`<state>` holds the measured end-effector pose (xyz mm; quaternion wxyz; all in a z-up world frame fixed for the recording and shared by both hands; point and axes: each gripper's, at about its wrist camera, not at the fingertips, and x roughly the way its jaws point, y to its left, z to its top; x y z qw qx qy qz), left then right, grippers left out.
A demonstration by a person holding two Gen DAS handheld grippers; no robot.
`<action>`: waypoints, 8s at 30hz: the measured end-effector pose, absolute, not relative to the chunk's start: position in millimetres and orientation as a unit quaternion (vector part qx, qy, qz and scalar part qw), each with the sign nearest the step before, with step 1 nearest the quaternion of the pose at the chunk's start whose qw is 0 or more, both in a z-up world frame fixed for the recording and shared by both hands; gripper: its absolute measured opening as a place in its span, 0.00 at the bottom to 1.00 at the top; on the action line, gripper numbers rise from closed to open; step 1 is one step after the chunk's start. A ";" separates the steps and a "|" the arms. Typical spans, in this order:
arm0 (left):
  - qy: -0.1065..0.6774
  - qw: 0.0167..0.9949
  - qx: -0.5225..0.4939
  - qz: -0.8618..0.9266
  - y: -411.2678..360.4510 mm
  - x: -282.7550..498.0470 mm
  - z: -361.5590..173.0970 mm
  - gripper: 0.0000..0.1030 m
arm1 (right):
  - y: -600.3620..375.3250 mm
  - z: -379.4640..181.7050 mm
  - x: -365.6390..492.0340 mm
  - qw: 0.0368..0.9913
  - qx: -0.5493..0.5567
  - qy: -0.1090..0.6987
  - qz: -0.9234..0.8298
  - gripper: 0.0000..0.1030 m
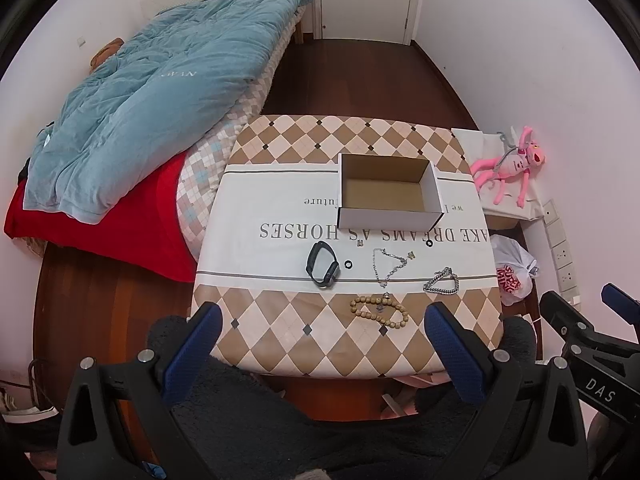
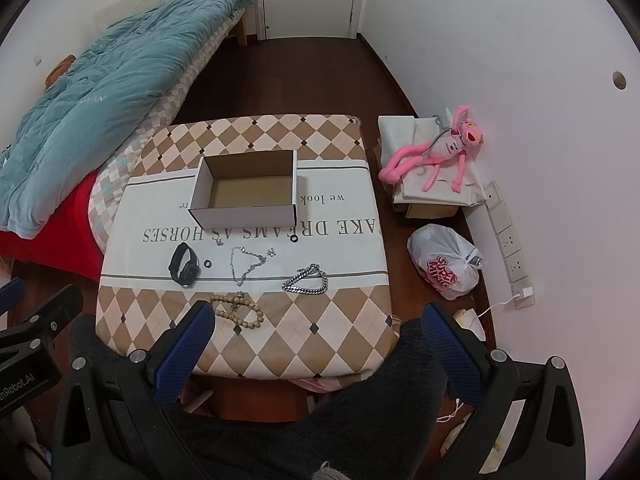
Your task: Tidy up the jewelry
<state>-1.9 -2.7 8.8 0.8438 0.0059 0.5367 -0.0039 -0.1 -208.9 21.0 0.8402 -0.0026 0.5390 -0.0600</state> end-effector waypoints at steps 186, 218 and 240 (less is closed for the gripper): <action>0.562 0.827 0.023 0.013 -10.2 230.0 -155.5 1.00 | -219.0 -155.5 236.6 0.812 -0.030 0.583 -0.034 0.96; 0.458 0.888 0.013 0.026 5.8 131.6 -61.1 1.00 | -205.8 -72.3 149.8 0.867 0.041 0.496 -0.014 0.97; 0.601 0.797 0.034 0.059 25.9 61.1 -221.9 1.00 | -161.7 -247.8 61.5 0.774 0.043 0.628 0.061 0.28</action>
